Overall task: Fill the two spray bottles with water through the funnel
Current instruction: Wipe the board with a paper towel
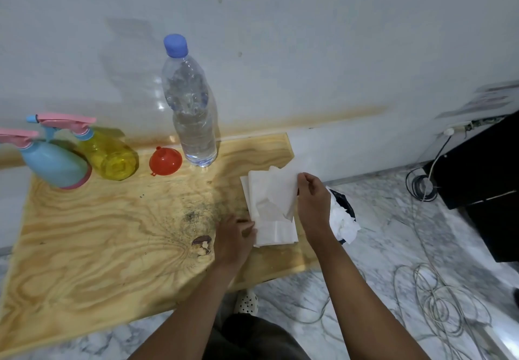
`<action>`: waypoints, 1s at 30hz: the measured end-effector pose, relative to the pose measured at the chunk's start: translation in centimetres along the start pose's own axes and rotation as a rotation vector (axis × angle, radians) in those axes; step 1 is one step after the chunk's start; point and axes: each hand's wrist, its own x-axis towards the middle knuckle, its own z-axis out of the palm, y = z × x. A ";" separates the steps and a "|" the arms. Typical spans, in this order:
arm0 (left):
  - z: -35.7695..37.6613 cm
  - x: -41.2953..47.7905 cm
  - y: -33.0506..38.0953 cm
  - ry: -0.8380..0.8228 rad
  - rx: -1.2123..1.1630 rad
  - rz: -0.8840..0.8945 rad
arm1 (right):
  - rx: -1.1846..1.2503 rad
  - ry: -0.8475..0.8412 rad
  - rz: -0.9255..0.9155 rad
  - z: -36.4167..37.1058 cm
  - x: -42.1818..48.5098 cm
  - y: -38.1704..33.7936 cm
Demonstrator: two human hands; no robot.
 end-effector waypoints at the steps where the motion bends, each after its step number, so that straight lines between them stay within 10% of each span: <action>1: -0.3 -0.1 0.2 -0.015 0.021 0.002 | 0.009 -0.003 -0.015 -0.2 -0.1 -0.4; 8: -2.5 0.0 0.7 -0.213 0.028 -0.024 | 0.059 -0.080 -0.113 -0.7 -0.8 -3.6; 13: -7.0 -1.1 3.4 -0.229 -0.412 0.064 | 0.048 -0.165 -0.130 -0.6 -1.5 -5.1; 30: -15.9 -5.6 2.1 0.132 -0.957 -0.017 | -0.200 -0.609 -0.371 6.7 -7.0 -4.7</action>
